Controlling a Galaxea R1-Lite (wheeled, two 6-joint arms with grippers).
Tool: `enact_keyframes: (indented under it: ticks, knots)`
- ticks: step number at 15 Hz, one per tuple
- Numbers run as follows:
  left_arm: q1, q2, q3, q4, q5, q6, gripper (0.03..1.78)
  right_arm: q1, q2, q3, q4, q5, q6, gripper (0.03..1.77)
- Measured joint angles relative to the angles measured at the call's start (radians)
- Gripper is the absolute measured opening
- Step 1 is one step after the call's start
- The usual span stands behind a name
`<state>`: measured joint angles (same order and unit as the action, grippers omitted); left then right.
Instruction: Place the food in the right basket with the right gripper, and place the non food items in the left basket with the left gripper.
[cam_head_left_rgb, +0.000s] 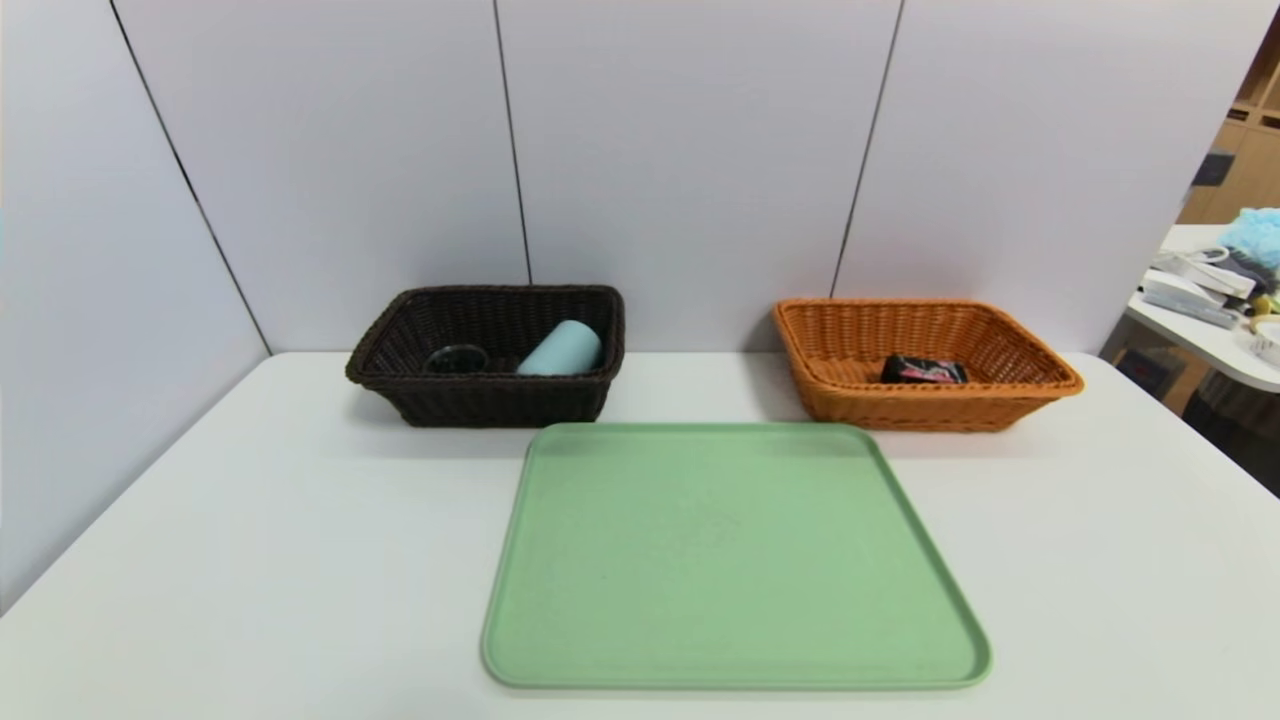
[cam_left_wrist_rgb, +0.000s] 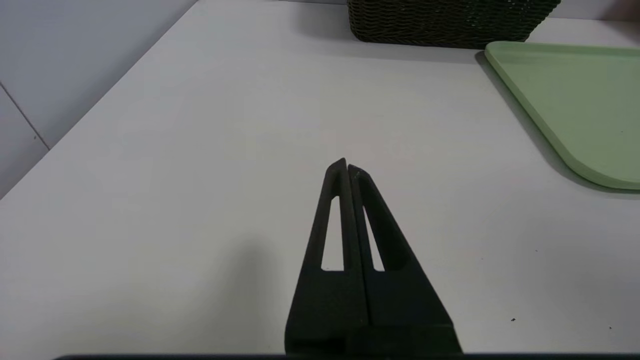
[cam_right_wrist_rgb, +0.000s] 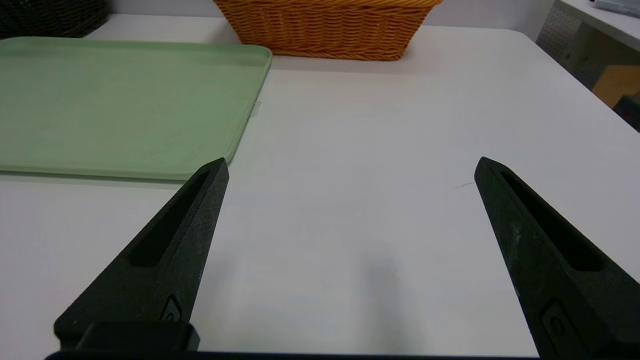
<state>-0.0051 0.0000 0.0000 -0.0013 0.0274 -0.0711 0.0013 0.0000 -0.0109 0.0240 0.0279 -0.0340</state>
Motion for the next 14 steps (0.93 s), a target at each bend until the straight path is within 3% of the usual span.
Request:
enact_keyframes:
  ticks: [2, 4, 7, 10, 14]
  knots:
    - [0.0, 0.0, 0.0, 0.0, -0.001, 0.006, 0.07, 0.0, 0.0, 0.0, 0.0, 0.002, 0.0, 1.7]
    - [0.0, 0.0, 0.0, 0.003, -0.003, 0.021, 0.45, 0.0, 0.0, 0.0, 0.0, 0.002, 0.0, 1.7]
    - [0.0, 0.0, 0.0, 0.003, -0.001, 0.009, 0.86, 0.0, 0.0, -0.001, 0.0, 0.002, 0.001, 1.7]
    - [0.0, 0.0, 0.0, 0.003, 0.0, 0.007, 1.13, 0.0, 0.0, -0.001, 0.0, 0.002, 0.001, 1.7]
    - [0.0, 0.0, 0.0, 0.003, 0.001, 0.005, 1.36, 0.0, 0.0, 0.0, -0.001, 0.002, -0.002, 1.7]
